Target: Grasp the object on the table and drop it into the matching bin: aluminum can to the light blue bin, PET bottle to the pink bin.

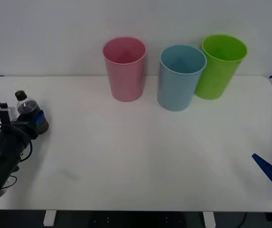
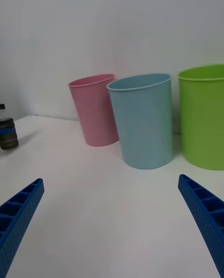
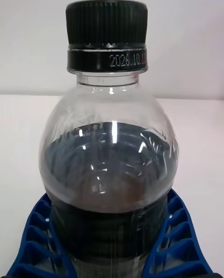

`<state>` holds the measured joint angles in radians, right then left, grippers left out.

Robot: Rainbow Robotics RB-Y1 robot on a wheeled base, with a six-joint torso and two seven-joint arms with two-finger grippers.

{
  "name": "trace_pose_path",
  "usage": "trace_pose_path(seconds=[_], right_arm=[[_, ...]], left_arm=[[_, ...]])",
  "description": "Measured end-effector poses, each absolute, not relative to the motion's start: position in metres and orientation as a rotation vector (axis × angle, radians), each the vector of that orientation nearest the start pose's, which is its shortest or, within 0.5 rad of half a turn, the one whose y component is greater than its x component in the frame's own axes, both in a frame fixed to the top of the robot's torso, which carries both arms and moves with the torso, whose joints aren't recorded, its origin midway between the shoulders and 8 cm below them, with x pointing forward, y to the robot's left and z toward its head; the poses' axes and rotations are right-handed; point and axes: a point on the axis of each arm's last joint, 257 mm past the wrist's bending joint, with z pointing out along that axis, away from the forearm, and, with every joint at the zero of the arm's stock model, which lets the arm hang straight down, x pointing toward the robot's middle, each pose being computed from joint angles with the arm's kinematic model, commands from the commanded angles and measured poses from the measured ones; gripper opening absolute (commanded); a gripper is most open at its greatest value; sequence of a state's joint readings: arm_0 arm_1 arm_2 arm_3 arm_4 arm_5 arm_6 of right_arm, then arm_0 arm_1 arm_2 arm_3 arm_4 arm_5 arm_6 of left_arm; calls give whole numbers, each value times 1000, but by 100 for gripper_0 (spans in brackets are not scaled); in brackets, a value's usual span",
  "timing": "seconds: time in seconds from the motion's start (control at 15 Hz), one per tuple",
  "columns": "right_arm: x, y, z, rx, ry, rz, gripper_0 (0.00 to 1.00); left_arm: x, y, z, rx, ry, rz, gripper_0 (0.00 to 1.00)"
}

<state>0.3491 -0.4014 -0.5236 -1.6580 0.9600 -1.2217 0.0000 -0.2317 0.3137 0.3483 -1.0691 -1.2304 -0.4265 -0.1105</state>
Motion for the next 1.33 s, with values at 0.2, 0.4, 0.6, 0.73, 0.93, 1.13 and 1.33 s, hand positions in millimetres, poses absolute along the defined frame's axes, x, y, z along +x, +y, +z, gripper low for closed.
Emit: trace_pose_path(seconds=[0.2,0.4,0.6,0.73,0.93,1.13,1.33], right_arm=[[342,-330,-169,-465,1441,567,100],[342,-330,-169,-465,1441,567,100],[342,-330,-169,-465,1441,567,100],[342,-330,-169,-465,1441,567,100],[342,-330,-169,-465,1441,567,100],[342,-330,-169,-465,1441,567,100],[342,-330,-169,-465,1441,567,100]], left_arm=[[574,384,-246,10,1632,-132,0],[573,367,-218,60,1572,-178,0],[571,349,-188,114,1511,-211,0],[569,339,-169,139,1474,-226,0],[567,323,-141,162,1422,-267,0],[565,302,-112,151,1379,-357,0],[560,280,-83,151,1348,-441,0]])
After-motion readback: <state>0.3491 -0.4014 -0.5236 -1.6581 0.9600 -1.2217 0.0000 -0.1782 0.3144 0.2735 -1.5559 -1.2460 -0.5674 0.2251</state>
